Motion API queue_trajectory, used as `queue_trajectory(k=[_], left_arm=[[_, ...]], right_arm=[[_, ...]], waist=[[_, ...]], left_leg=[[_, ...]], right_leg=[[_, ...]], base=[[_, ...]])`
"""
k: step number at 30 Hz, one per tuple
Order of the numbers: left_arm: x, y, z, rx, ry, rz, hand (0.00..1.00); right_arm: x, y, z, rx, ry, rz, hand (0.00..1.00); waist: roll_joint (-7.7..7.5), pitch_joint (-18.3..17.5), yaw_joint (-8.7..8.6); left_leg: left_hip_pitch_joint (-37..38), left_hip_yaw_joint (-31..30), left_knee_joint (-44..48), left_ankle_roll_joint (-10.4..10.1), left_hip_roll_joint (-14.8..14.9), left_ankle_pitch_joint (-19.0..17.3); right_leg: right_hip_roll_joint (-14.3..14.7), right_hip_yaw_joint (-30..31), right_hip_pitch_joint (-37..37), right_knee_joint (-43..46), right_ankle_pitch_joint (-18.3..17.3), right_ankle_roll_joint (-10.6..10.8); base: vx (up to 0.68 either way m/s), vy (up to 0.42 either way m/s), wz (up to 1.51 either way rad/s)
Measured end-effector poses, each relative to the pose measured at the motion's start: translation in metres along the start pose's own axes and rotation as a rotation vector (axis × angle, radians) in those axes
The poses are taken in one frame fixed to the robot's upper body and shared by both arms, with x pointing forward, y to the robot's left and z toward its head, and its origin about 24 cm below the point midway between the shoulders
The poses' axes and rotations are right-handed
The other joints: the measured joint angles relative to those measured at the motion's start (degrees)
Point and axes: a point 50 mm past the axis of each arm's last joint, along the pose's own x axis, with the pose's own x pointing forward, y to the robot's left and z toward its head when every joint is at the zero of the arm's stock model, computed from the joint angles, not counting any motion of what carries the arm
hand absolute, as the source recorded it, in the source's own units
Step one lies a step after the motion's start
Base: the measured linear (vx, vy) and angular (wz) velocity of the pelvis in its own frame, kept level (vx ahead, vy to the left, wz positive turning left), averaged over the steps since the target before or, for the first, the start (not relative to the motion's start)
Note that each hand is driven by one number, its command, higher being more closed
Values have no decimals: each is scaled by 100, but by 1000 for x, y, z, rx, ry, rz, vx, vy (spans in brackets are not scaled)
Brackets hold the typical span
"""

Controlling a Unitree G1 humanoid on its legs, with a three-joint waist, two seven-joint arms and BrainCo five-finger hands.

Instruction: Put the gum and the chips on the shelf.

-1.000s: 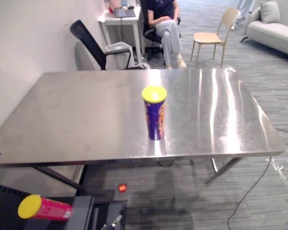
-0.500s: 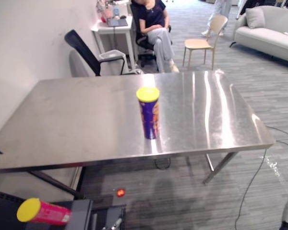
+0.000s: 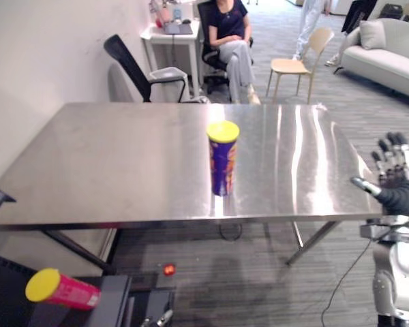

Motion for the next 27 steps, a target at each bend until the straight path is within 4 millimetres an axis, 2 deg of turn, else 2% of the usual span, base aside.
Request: queue_trajectory(k=[5,10,12,27], left_arm=[[-1,2,-8,9,34,6,0],[-1,2,-8,8,36,7,0],[-1,2,-9,8,40,8,0],[-1,2,-7,4,42,23,0]], right_arm=[[3,32,-8,87,26,149,0],[19,58,-17,149,46,242,0],[24,68,-23,162,74,272,0],[53,86,-54,163,213,268,0]], waist=[[-10,54,142],[-11,192,173],[6,233,258],[-2,513,364]], left_leg=[[-13,-56,0,19,-5,30],[-29,-180,0,23,-8,81],[-35,-195,0,26,-9,87],[-119,-462,-2,31,-19,148]], right_leg=[[-2,-63,18,-8,-1,1],[-1,-182,76,-21,-1,0],[-1,-193,78,-23,-1,0],[5,-472,183,-87,-1,0]], base=[[-18,-17,5],[-25,-25,12],[0,0,0],[0,-15,9]])
